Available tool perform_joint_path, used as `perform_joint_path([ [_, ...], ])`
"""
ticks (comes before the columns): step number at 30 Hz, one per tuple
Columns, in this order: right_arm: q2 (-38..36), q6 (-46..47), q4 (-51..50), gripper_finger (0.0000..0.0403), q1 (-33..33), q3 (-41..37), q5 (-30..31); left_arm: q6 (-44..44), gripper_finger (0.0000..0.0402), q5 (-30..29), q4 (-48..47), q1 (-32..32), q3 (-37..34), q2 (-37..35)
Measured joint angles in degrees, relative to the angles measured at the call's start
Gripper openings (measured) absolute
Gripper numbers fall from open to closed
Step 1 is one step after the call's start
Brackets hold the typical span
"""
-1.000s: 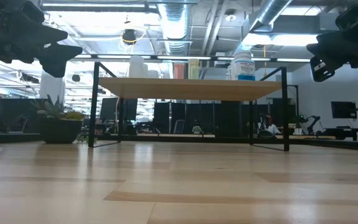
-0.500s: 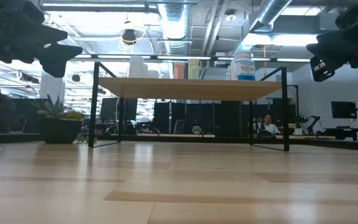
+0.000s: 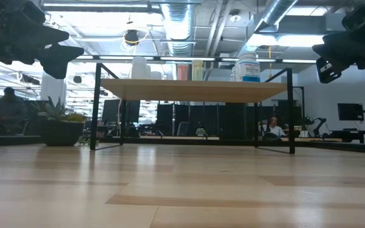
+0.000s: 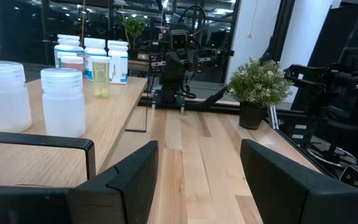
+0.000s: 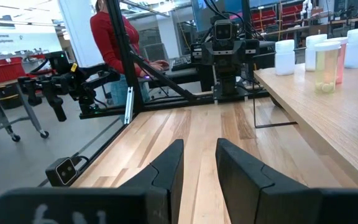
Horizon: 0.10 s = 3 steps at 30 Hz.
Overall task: Pick and place medicine bottles onto shelf by color
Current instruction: Return to Home Position
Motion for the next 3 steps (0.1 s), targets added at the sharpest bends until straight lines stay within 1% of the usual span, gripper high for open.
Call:
perform_joint_path([
  [3,0.0,0.0,0.0,0.0118,0.0,0.0,0.0,0.0,0.0215,0.0,0.0,0.0,0.0,0.0],
])
